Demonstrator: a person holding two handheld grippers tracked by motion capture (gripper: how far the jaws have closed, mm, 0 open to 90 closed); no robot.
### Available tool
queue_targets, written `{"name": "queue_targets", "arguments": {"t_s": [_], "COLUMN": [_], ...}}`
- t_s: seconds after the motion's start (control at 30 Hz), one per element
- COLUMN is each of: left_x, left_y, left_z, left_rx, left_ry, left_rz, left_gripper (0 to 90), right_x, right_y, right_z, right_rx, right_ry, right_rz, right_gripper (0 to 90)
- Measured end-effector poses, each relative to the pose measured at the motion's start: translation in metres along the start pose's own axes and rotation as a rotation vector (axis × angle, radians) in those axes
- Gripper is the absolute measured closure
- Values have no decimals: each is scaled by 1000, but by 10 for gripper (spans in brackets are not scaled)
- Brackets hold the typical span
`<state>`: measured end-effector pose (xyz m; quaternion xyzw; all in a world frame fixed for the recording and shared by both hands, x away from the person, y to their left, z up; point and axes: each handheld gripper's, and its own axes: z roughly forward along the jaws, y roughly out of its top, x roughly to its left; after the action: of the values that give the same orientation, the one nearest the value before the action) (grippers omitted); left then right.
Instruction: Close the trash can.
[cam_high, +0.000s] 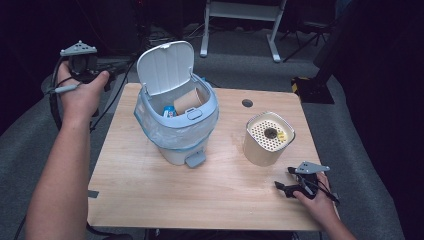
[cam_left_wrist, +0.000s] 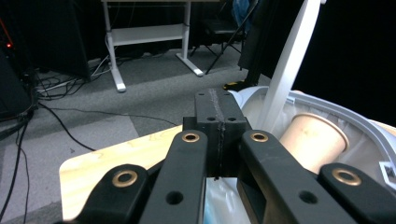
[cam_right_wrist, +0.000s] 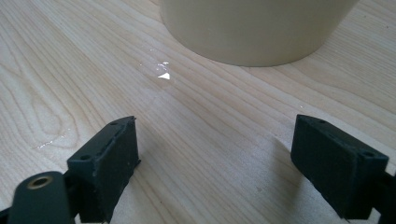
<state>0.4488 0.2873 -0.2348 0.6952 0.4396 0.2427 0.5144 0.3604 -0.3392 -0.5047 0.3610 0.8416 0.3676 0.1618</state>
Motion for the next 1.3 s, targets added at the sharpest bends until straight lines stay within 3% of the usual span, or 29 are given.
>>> {"name": "queue_targets", "arguments": {"t_s": [0.13,0.3,0.43,0.57,0.93,1.07,1.17,1.3], "left_x": [-4,-13,-18,-27,-66,-83,-92,-100], "left_y": [7,9,10,10,5,0,-3,-6], "left_z": [5,8,6,-2,8,20,26,30], "left_rx": [-6,-37,-31,-60,12,62,87,116], "left_ry": [-24,-89,-100,-169,-253,-270,-260,-262], "left_rz": [19,47,62,61,104,143,178,192], "left_gripper": [900,900,900,899,688,686,699,782], "right_x": [0,0,0,0,0,0,0,0], "right_y": [0,0,0,0,0,0,0,0], "right_z": [0,0,0,0,0,0,0,0], "right_rx": [0,0,0,0,0,0,0,0], "right_ry": [0,-1,0,-1,0,0,0,0], "right_rz": [0,0,0,0,0,0,0,0], "right_gripper": [147,147,147,147,148,147,147,148]}}
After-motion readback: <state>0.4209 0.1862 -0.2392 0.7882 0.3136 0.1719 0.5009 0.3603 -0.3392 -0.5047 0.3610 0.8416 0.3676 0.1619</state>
